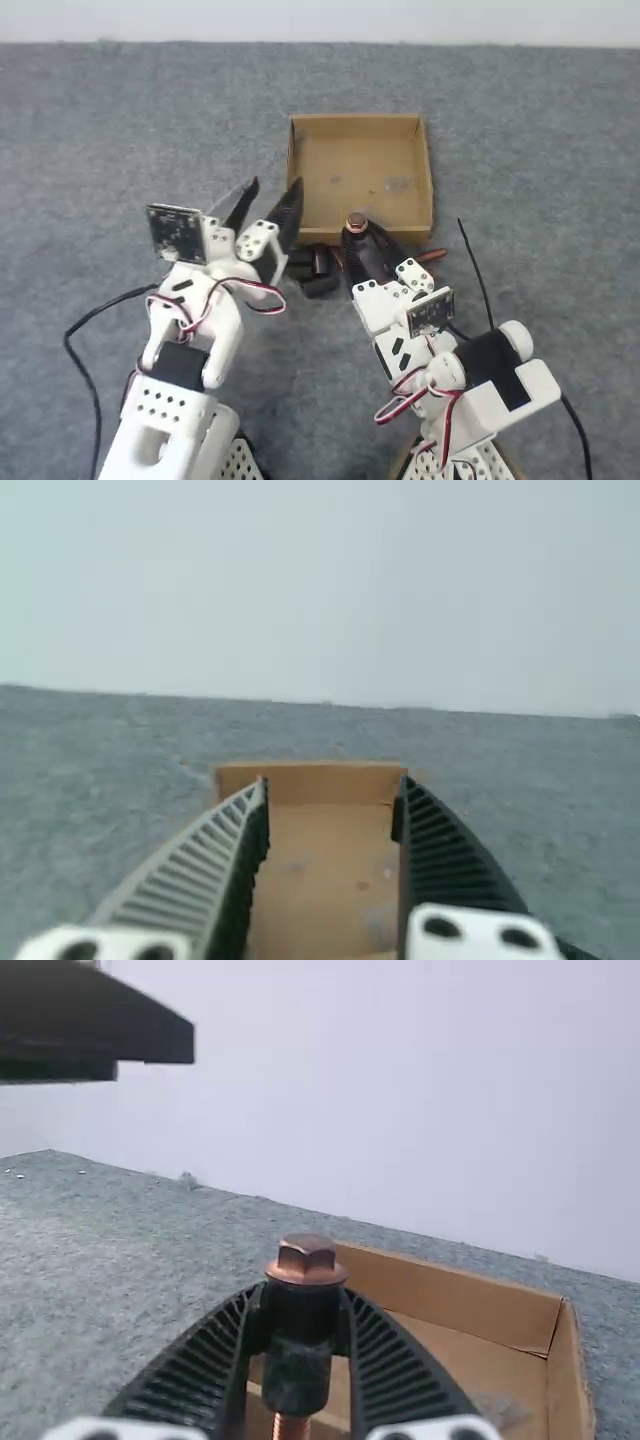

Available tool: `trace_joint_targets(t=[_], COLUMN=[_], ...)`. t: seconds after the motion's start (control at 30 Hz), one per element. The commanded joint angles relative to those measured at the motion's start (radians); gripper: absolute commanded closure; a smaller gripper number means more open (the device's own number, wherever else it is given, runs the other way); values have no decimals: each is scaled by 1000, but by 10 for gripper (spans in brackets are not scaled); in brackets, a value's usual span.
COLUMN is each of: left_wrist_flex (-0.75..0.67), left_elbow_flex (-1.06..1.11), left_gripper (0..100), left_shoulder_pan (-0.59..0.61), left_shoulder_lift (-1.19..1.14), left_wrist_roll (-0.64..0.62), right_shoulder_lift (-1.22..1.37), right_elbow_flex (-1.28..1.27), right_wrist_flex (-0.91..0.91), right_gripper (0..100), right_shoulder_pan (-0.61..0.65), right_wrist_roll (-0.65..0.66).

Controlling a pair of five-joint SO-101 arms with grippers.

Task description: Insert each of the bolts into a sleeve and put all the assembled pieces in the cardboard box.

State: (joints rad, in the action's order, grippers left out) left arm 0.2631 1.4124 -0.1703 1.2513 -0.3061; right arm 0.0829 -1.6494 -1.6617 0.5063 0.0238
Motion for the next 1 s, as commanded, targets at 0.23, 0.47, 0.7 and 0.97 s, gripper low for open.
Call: trace_joint_targets(t=[0.23,0.47,0.7,0.97], left_wrist_flex=[-2,25,28,28], left_elbow_flex=[216,277,277,277], left_gripper=[949,987,987,987], left_shoulder_pan=[336,499,509,509], left_shoulder_lift=[25,25,25,25], left_wrist_roll=[-3,130,133,137], right_shoulder_lift=[-10,-16,-10,-5], right_elbow_flex=[-2,31,141,359], right_wrist_flex=[-25,-59,-61,107], right_gripper=[992,992,992,992], right_shoulder_pan=[-22,-127,-140,-142], right_wrist_roll=[18,18,18,20])
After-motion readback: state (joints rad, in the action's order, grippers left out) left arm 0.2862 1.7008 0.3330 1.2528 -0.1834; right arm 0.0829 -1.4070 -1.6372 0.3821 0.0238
